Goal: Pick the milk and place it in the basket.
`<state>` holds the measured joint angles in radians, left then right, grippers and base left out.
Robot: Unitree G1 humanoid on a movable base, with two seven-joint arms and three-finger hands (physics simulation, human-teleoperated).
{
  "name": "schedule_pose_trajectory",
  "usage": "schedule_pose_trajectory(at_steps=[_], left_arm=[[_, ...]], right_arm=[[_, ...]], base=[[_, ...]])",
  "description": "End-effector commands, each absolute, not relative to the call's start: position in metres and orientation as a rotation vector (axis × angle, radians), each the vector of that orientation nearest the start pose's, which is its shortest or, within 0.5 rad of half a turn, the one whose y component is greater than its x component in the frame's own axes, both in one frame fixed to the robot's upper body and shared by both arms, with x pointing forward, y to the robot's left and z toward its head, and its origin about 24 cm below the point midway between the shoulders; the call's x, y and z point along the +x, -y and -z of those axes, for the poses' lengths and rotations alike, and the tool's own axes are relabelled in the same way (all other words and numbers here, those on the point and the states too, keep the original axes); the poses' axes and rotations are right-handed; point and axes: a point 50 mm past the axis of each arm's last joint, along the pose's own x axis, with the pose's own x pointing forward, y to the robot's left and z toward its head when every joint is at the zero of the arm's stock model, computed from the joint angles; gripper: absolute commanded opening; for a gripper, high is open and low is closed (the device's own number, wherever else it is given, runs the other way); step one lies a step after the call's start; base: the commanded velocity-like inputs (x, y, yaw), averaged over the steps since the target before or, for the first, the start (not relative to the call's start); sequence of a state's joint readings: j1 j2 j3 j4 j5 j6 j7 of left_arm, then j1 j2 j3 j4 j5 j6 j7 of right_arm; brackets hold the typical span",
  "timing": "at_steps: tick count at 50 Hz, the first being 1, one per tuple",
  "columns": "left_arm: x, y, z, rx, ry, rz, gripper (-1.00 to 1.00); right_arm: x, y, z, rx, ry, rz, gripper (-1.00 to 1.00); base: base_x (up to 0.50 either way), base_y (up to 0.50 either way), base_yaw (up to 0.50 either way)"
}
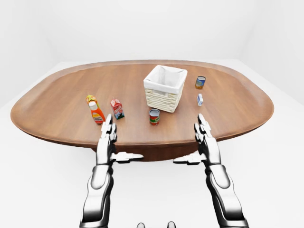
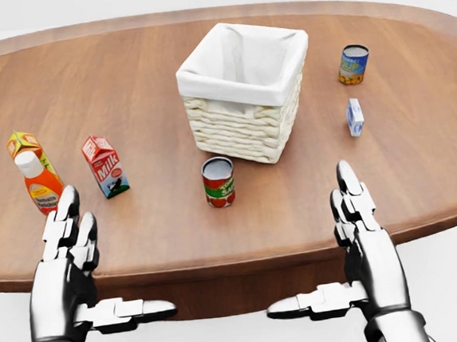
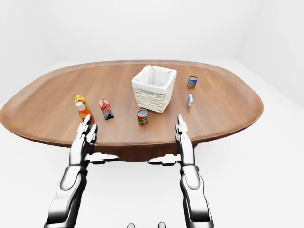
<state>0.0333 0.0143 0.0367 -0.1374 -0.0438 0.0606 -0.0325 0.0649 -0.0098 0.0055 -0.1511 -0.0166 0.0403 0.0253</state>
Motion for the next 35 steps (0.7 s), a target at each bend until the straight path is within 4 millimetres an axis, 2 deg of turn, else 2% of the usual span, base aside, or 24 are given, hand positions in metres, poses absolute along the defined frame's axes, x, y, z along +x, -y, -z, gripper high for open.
schedule_pose_trajectory(at_steps=[1,5,8,11,13,16,25,35], left_arm=[[0.211,-0.184,-0.136,-0.047,0.368,-0.044,1.0],[0.202,-0.186,-0.15,-0.015,0.431,-0.053,1.0],[0.199,-0.191,-0.162,0.025,0.483,-0.102,1.0],[0.184,-0.197,-0.185,0.051,0.597,-0.115,1.0],[0.18,-0.197,-0.188,0.057,0.615,-0.116,1.0],[0.169,-0.195,-0.197,0.08,0.661,-0.108,1.0],[0.163,-0.19,-0.201,0.082,0.682,-0.076,1.0],[0.166,-0.187,-0.192,0.101,0.628,-0.047,1.0]], right_arm=[[0.19,0.149,-0.12,-0.031,0.338,-0.146,1.0],[0.175,0.145,-0.131,-0.068,0.408,-0.212,1.0],[0.172,0.143,-0.128,-0.128,0.394,-0.217,1.0],[0.166,0.142,-0.134,-0.175,0.41,-0.212,1.0],[0.164,0.142,-0.136,-0.181,0.417,-0.211,1.0],[0.152,0.141,-0.149,-0.209,0.464,-0.208,1.0],[0.146,0.138,-0.149,-0.261,0.45,-0.213,1.0],[0.142,0.136,-0.155,-0.257,0.472,-0.218,1.0]], base=[[0.0,0.0,0.0],[0.0,0.0,0.0],[0.0,0.0,0.0],[0.0,0.0,0.0],[0.0,0.0,0.0],[0.0,0.0,0.0],[0.0,0.0,0.0],[0.0,0.0,0.0]])
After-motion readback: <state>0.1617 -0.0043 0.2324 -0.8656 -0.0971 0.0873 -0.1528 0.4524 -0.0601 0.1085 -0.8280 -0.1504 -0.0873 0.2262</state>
